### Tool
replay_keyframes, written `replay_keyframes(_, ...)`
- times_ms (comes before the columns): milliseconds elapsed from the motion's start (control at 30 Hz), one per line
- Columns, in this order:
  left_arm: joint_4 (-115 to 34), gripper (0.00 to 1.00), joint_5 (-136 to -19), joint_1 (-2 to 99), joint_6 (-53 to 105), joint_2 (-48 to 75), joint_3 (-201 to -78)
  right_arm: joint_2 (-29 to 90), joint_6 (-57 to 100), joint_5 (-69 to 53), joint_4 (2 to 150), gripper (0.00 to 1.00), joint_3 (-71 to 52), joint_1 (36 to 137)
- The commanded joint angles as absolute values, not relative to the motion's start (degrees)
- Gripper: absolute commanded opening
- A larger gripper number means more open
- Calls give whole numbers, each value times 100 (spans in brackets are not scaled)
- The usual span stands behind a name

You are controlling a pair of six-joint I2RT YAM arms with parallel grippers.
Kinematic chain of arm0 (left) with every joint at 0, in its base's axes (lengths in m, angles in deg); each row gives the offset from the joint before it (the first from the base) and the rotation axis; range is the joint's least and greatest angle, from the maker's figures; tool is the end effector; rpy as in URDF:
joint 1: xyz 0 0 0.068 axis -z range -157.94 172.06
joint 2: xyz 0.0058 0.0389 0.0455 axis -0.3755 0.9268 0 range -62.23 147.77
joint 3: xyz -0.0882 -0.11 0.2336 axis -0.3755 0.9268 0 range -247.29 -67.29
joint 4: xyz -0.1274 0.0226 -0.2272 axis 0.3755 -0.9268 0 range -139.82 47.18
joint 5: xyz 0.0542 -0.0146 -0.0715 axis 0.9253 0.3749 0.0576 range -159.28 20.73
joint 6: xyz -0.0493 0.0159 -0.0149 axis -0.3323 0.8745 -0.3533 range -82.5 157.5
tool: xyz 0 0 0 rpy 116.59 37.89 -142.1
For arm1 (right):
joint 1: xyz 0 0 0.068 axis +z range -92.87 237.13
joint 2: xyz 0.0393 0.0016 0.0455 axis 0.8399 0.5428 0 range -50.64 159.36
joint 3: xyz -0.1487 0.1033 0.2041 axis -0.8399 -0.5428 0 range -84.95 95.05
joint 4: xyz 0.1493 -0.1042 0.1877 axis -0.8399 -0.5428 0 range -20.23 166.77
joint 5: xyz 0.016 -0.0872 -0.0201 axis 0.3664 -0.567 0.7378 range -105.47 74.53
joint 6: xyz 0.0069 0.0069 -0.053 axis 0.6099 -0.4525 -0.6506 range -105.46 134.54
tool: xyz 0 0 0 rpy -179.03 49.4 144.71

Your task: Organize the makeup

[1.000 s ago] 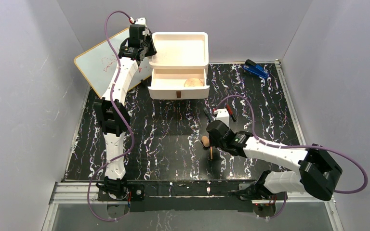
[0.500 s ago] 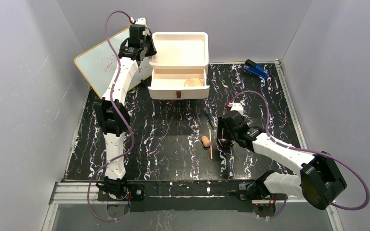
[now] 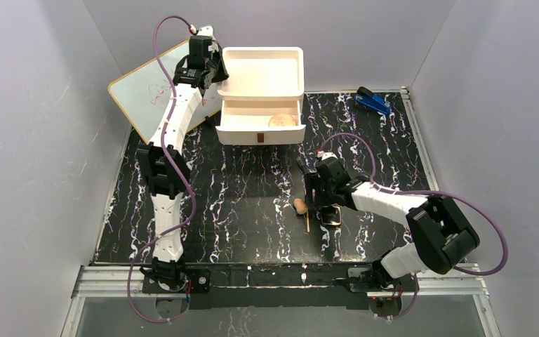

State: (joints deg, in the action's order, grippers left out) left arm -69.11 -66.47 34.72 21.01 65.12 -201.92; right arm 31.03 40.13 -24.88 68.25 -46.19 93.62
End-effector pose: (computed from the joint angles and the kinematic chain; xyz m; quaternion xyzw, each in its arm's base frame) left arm 0.5068 -0.1122 0.3784 -0.0414 0.8130 -0.1268 0.5668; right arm 0.2205 0.1560 0.1666 -0.0624 0.9390 0.1034 0.3219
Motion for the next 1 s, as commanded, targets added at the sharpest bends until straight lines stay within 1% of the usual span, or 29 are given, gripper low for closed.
replay_keyframes(0,-6760,0,-6848,3585,1905,6511,-20291,3273,4232,-2436,6144,77,-4631,9374)
replay_keyframes(133,-6760,0,-6858,3585,1903,6528,-20315,2905,4535,-2933,5744,79,-4595,9376)
replay_keyframes(467,-6769,0,-6875,3592,1893,6541,-20326,1361,5608,-4063,4301,78,-4221,9378)
replay_keyframes(633,-6764,0,-6884,3592,1887,6524,-20326,1253,6338,-4204,3663,78,-4233,9378)
replay_keyframes(667,-6768,0,-6891,3594,1887,6526,-20326,1306,6448,-4194,3631,81,-4266,9380)
replay_keyframes(733,-6767,0,-6901,3600,1887,6513,-20326,1470,6652,-4158,3575,95,-4314,9386)
replay_keyframes(767,-6759,0,-6901,3603,1887,6506,-20330,1549,6720,-4110,3591,98,-4326,9398)
replay_keyframes(967,-6765,0,-6893,3611,1900,6477,-20326,1765,6839,-4073,3844,99,-4307,9723)
